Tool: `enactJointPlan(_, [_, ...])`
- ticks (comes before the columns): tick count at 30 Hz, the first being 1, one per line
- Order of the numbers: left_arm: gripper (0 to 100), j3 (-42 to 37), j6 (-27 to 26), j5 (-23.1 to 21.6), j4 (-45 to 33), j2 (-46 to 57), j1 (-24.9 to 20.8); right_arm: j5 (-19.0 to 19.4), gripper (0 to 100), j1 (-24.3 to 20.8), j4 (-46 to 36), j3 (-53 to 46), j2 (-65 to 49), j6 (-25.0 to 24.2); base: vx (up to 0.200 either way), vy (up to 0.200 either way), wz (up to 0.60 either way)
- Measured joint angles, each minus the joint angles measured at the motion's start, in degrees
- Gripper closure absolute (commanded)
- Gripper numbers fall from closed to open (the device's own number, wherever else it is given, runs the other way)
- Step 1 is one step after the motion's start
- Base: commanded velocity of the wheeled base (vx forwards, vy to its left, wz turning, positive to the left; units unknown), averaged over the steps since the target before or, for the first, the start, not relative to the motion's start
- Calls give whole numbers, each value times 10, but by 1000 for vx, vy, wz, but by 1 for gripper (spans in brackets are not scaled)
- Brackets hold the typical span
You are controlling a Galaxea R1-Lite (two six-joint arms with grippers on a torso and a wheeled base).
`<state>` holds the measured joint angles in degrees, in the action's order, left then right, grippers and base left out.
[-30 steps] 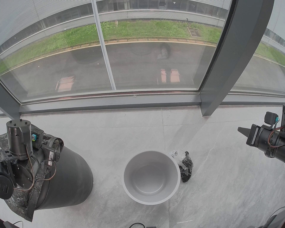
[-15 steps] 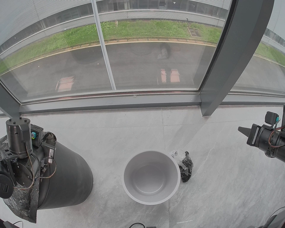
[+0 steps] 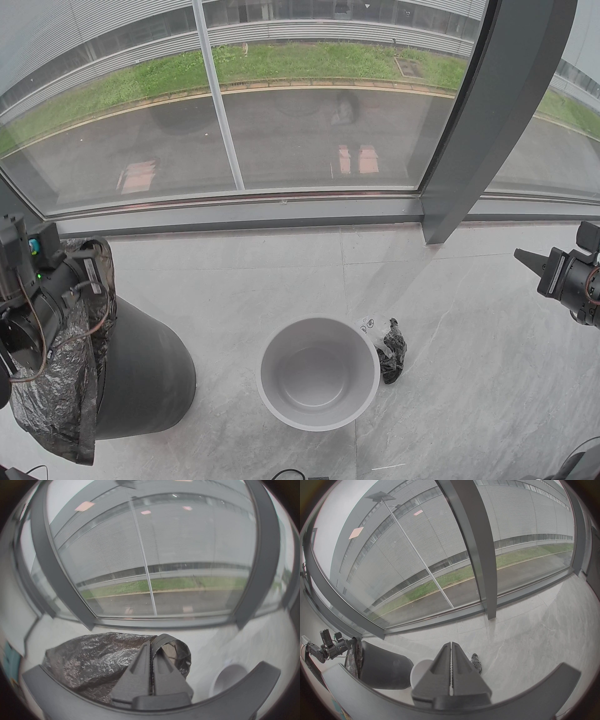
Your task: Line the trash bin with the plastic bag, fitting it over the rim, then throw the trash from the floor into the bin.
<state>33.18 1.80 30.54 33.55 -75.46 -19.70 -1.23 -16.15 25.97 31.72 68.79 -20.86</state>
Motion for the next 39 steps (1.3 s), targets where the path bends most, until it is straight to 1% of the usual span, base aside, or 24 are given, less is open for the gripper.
enactJointPlan(2, [100, 21, 60, -17, 1, 4, 2, 0, 100, -8, 0, 7, -7, 1, 0, 0, 0])
enactJointPlan(4, [100, 50, 103, -33, -4, 7, 3, -2, 100, -18, 0, 18, -14, 2, 0, 0, 0])
enactJointPlan(7, [100, 99, 145, -50, -33, 10, 1, -6, 100, -40, 0, 40, -19, 2, 0, 0, 0])
enactJointPlan(10, [100, 149, 177, -57, -72, 7, -13, -11, 100, -67, 0, 59, -16, 2, 0, 0, 0])
enactJointPlan(13, [100, 207, 201, -61, -119, 0, -32, -15, 100, -98, 0, 74, -8, 1, 0, 0, 0])
enactJointPlan(17, [100, 285, 221, -73, -187, -15, -63, -18, 100, -145, 0, 94, 9, 0, 0, 0, 0])
enactJointPlan(20, [100, 341, 232, -90, -241, -27, -96, -19, 100, -188, 0, 113, 29, 1, 0, 0, 0])
enactJointPlan(23, [100, 380, 245, -110, -278, -37, -126, -19, 100, -222, 0, 136, 51, 1, 0, 0, 0])
enactJointPlan(24, [100, 389, 252, -118, -285, -39, -132, -19, 100, -230, 0, 142, 58, 1, 0, 0, 0])
enactJointPlan(26, [100, 406, 272, -149, -299, -43, -143, -17, 100, -249, -1, 154, 76, 0, 0, 0, 0])
enactJointPlan(31, [100, 431, 311, -203, -324, -48, -153, -18, 100, -286, 0, 176, 123, 0, 0, 0, 0])
enactJointPlan(38, [100, 442, 323, -283, -331, -50, -151, -19, 100, -303, 0, 203, 192, 4, 0, 0, 0])
enactJointPlan(39, [100, 442, 323, -295, -332, -50, -149, -20, 0, -304, 0, 206, 201, 6, 0, 0, 0])
